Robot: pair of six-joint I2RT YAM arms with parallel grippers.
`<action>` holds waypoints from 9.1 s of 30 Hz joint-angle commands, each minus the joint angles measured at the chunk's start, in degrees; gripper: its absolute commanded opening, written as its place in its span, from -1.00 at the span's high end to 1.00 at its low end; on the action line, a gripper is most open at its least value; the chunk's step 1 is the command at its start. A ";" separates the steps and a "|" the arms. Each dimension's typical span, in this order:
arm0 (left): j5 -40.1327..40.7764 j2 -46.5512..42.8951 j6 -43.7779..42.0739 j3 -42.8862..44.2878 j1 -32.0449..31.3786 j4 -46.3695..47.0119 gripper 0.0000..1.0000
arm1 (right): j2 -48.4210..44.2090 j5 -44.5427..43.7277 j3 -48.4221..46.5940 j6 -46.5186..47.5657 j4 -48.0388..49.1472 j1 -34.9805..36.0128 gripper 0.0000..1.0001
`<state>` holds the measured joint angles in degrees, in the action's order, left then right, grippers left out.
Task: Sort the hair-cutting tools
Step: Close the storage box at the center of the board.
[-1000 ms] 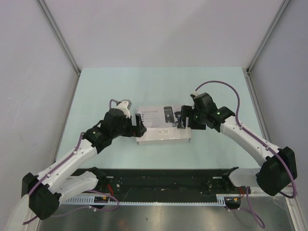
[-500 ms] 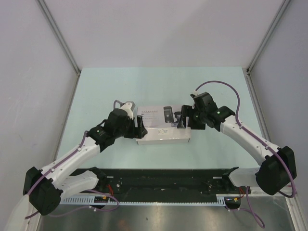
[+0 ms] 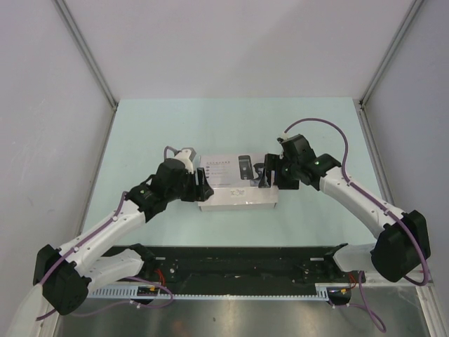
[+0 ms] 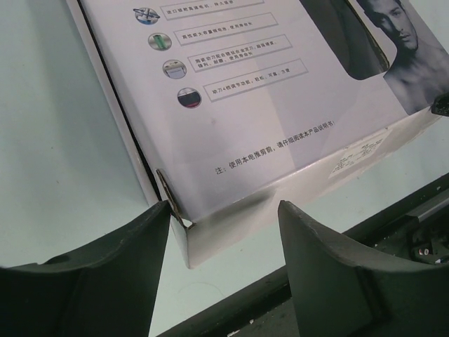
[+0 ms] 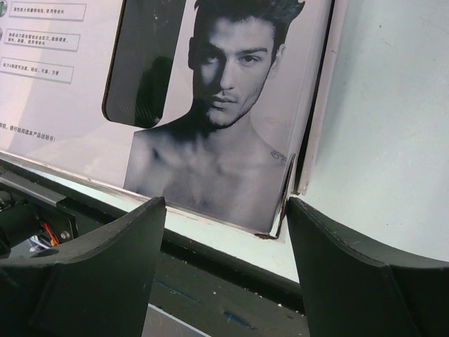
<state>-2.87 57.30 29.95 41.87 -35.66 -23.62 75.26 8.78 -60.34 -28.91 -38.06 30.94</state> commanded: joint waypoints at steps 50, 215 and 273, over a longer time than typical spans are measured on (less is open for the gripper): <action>-5.91 -1.84 0.46 -8.56 -0.55 10.69 -0.92 | 3.92 3.26 5.67 9.13 13.63 -0.62 -0.87; 9.84 -11.43 12.58 -29.47 -8.48 44.43 -0.99 | -26.32 2.29 36.69 -0.28 41.13 -0.35 -0.99; -6.44 -5.27 -1.74 -26.66 -0.11 44.45 -0.71 | -20.86 -10.19 30.28 3.59 26.11 6.85 -0.97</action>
<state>-8.19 53.10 27.59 15.92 -34.94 20.91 53.69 -3.46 -28.67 -25.45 -13.78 37.45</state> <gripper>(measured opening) 0.864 0.991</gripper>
